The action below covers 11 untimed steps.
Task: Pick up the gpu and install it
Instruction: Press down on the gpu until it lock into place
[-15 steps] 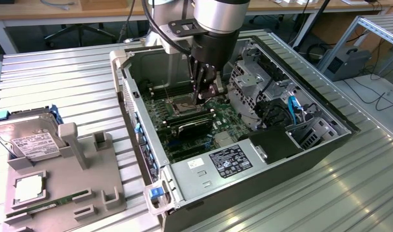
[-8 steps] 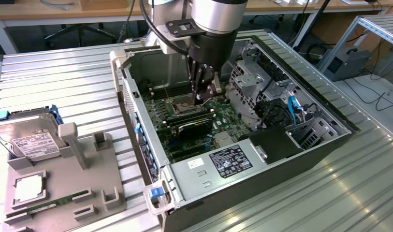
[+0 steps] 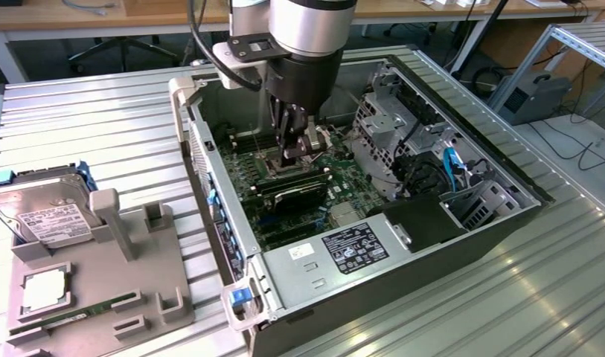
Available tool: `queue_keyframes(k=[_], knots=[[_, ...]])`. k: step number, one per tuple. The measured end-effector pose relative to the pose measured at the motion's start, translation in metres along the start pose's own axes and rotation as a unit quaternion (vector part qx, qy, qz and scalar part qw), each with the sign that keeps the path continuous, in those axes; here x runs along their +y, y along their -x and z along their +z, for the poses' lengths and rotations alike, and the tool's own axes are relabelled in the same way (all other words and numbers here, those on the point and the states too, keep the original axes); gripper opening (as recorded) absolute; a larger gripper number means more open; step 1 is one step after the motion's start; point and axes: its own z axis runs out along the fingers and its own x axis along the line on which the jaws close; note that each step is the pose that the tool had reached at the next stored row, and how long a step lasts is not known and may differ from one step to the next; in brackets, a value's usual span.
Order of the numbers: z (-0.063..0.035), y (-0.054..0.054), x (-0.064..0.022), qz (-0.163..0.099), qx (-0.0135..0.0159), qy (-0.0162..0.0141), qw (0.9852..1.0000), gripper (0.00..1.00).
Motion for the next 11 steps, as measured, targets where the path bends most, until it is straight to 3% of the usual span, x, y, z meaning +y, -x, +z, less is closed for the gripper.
queue_keyframes(k=[7,11], knots=[[0.0035,0.000,0.0005,0.000,0.0001,0.0000,1.0000,0.11],[0.0040,0.000,-0.0102,0.000,0.0002,0.0000,1.0000,0.11]])
